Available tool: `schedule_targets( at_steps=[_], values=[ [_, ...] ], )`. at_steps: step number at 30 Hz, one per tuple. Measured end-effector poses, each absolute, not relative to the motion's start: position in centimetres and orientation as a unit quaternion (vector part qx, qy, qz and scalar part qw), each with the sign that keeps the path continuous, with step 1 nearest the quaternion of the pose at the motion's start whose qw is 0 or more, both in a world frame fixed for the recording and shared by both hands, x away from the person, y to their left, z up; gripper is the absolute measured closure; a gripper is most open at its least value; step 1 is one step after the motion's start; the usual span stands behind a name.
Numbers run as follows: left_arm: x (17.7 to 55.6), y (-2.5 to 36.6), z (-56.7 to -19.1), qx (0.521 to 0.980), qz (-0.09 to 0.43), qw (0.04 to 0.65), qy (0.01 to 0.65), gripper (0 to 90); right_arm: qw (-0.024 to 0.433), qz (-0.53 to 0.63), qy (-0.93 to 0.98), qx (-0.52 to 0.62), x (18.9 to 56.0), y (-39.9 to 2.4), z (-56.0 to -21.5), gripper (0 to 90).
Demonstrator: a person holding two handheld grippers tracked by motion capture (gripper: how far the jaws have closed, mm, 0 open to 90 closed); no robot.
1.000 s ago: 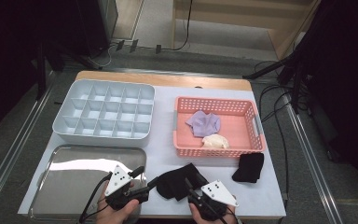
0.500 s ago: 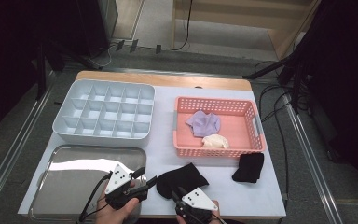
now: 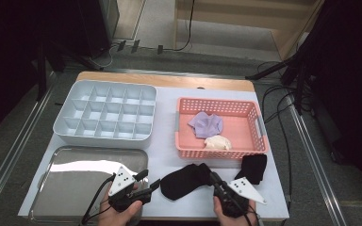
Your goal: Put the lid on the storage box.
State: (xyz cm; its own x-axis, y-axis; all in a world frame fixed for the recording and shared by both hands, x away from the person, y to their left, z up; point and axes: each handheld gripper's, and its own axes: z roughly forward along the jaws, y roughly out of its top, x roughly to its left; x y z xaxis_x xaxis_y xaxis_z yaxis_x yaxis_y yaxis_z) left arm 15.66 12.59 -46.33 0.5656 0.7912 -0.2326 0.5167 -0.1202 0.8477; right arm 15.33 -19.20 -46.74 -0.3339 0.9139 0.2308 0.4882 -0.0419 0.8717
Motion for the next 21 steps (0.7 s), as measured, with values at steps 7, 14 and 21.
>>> schedule_targets(
  at_steps=[7,14,21],
  values=[
    [15.8,12.6,-46.4,0.737,0.140,0.492,0.441,45.9,0.240,0.468,0.627,0.575,16.6,-22.8,-47.0,86.1],
    [15.7,12.4,-46.5,0.740,0.139,0.489,0.440,46.3,0.253,0.452,0.617,0.592,17.0,-24.3,-47.1,68.3],
    [15.8,12.5,-46.4,0.738,0.136,0.492,0.440,46.2,0.252,0.485,0.639,0.541,14.2,-21.6,-46.8,66.7]
  ],
)
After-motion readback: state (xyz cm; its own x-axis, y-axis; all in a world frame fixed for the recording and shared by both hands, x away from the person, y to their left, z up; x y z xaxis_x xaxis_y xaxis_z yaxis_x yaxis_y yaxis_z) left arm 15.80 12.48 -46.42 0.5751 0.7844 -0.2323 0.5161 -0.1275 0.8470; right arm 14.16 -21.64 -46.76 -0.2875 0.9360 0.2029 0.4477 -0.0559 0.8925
